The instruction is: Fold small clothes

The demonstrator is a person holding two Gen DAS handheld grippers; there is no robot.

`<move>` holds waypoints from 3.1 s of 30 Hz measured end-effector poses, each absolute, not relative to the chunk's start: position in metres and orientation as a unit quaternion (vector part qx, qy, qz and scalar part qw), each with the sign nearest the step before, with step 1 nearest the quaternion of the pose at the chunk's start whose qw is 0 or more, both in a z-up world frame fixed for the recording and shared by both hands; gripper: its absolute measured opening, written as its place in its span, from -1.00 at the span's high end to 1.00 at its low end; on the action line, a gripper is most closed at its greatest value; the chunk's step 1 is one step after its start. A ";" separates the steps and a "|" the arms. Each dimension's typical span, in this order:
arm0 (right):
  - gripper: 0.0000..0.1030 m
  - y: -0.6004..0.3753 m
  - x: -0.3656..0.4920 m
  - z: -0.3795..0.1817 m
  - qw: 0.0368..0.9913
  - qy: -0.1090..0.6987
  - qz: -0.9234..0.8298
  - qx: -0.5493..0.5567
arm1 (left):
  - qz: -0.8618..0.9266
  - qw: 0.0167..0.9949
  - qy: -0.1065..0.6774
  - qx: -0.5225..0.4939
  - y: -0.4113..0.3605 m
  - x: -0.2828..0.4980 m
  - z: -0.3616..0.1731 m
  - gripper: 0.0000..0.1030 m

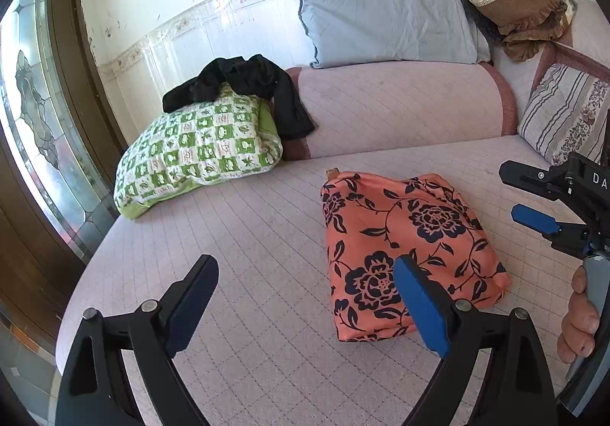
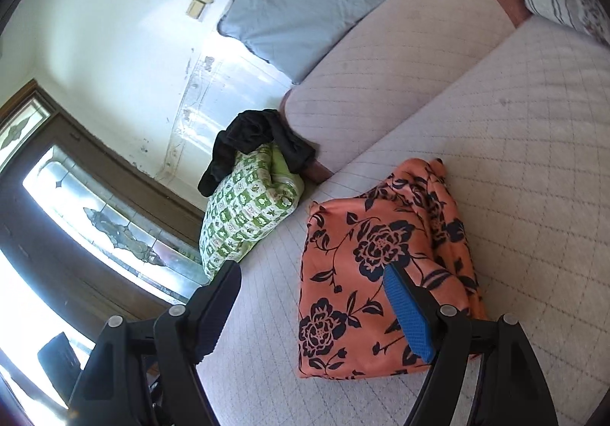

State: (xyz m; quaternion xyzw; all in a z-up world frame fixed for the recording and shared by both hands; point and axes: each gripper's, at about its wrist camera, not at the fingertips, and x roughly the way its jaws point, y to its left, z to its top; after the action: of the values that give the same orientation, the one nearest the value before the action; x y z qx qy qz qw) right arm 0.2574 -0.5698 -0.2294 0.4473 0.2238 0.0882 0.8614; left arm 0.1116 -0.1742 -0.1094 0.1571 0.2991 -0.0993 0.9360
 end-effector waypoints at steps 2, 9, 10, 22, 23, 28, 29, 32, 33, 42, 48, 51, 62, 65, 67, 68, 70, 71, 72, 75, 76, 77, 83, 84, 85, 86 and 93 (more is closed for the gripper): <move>-0.55 -0.569 0.259 -0.230 0.861 0.226 0.089 0.447 | -0.098 0.936 0.297 0.158 -0.176 0.111 -0.109 -0.81; -0.55 -0.570 0.263 -0.233 0.861 0.230 0.084 0.446 | -0.098 0.936 0.294 0.164 -0.180 0.112 -0.110 -0.81; -0.55 -0.570 0.264 -0.233 0.861 0.231 0.085 0.446 | -0.099 0.936 0.294 0.163 -0.181 0.112 -0.110 -0.81; -0.55 -0.569 0.271 -0.237 0.859 0.239 0.084 0.445 | -0.097 0.935 0.299 0.162 -0.181 0.117 -0.116 -0.81; -0.55 -0.569 0.271 -0.237 0.859 0.240 0.084 0.445 | -0.097 0.935 0.301 0.162 -0.181 0.118 -0.117 -0.81; -0.55 -0.569 0.272 -0.237 0.859 0.241 0.083 0.445 | -0.094 0.934 0.305 0.160 -0.180 0.120 -0.121 -0.81; -0.55 -0.569 0.272 -0.237 0.858 0.241 0.082 0.445 | -0.094 0.934 0.305 0.160 -0.180 0.121 -0.121 -0.81; -0.55 -0.570 0.273 -0.238 0.857 0.241 0.081 0.448 | -0.092 0.934 0.307 0.159 -0.180 0.122 -0.123 -0.81; -0.55 -0.571 0.274 -0.239 0.857 0.241 0.081 0.448 | -0.092 0.934 0.308 0.159 -0.179 0.122 -0.123 -0.81; -0.55 -0.572 0.274 -0.239 0.857 0.241 0.080 0.448 | -0.090 0.933 0.310 0.160 -0.179 0.124 -0.126 -0.81; -0.55 -0.572 0.274 -0.239 0.857 0.242 0.079 0.449 | -0.089 0.932 0.312 0.159 -0.179 0.125 -0.128 -0.81; -0.55 -0.573 0.273 -0.239 0.856 0.242 0.079 0.450 | -0.088 0.932 0.313 0.159 -0.178 0.125 -0.129 -0.81; -0.55 -0.572 0.275 -0.242 0.855 0.245 0.076 0.451 | -0.088 0.932 0.314 0.161 -0.176 0.129 -0.129 -0.81; -0.55 -0.572 0.276 -0.242 0.855 0.246 0.075 0.450 | -0.087 0.932 0.313 0.162 -0.176 0.131 -0.130 -0.81; -0.55 -0.571 0.277 -0.243 0.855 0.247 0.075 0.450 | -0.087 0.931 0.315 0.162 -0.176 0.133 -0.131 -0.81; -0.55 -0.571 0.278 -0.243 0.855 0.248 0.075 0.449 | -0.086 0.931 0.316 0.161 -0.176 0.134 -0.132 -0.81; -0.55 -0.570 0.279 -0.243 0.855 0.249 0.074 0.449 | -0.086 0.931 0.317 0.161 -0.176 0.135 -0.133 -0.81; -0.55 -0.570 0.280 -0.243 0.855 0.250 0.074 0.449 | -0.086 0.930 0.318 0.161 -0.177 0.136 -0.134 -0.81; -0.55 -0.570 0.280 -0.244 0.855 0.250 0.074 0.449 | -0.085 0.930 0.318 0.161 -0.177 0.137 -0.135 -0.81; -0.55 -0.570 0.282 -0.244 0.854 0.251 0.075 0.449 | -0.085 0.929 0.322 0.160 -0.177 0.139 -0.138 -0.81; -0.55 -0.570 0.283 -0.244 0.854 0.252 0.074 0.449 | -0.085 0.928 0.324 0.161 -0.177 0.140 -0.139 -0.81; -0.55 -0.570 0.283 -0.244 0.854 0.252 0.074 0.448 | -0.084 0.928 0.325 0.162 -0.177 0.142 -0.140 -0.81; -0.55 -0.572 0.286 -0.246 0.855 0.254 0.072 0.447 | -0.082 0.925 0.332 0.163 -0.178 0.149 -0.147 -0.81; -0.55 -0.572 0.286 -0.246 0.854 0.254 0.071 0.447 | -0.082 0.925 0.333 0.163 -0.178 0.150 -0.148 -0.81; -0.55 -0.573 0.287 -0.247 0.854 0.255 0.070 0.448 | -0.082 0.925 0.334 0.163 -0.179 0.151 -0.150 -0.81; -0.55 -0.574 0.286 -0.247 0.854 0.255 0.069 0.449 | -0.083 0.924 0.335 0.163 -0.179 0.152 -0.150 -0.81; -0.55 -0.588 0.284 -0.252 0.848 0.258 0.058 0.459 | -0.087 0.922 0.340 0.166 -0.184 0.164 -0.157 -0.81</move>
State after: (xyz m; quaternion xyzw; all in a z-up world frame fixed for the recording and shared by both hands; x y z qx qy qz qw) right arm 0.2845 -0.5878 -0.2522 0.4588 0.2579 0.0580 0.8483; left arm 0.1643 -0.1844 -0.1567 0.1656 0.3399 -0.0873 0.9216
